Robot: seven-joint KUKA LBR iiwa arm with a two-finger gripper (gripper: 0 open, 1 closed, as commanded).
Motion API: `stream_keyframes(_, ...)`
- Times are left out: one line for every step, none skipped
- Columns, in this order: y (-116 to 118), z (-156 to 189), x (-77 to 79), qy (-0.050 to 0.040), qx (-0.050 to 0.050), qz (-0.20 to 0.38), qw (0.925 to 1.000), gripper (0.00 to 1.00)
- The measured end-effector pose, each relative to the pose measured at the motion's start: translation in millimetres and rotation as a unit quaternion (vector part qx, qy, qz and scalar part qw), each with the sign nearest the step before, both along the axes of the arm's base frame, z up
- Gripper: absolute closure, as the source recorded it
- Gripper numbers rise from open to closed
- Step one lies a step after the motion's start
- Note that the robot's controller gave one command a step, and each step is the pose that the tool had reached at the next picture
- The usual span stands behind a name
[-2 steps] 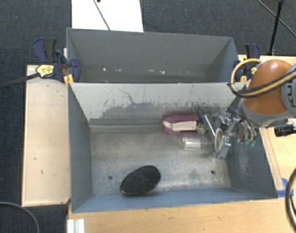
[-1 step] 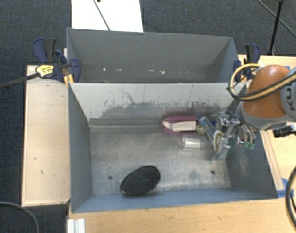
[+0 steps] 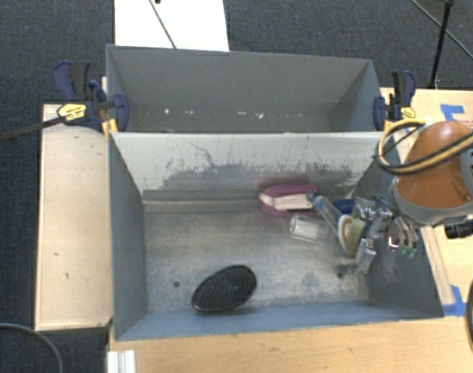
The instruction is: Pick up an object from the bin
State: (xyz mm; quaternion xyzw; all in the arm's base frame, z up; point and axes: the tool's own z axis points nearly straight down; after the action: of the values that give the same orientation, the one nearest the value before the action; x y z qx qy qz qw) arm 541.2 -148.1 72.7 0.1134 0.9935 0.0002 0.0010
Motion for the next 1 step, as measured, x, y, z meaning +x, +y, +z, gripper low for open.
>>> stream_keyframes(0.4,-0.9,0.3,0.0003,0.0,0.003,1.0,1.0)
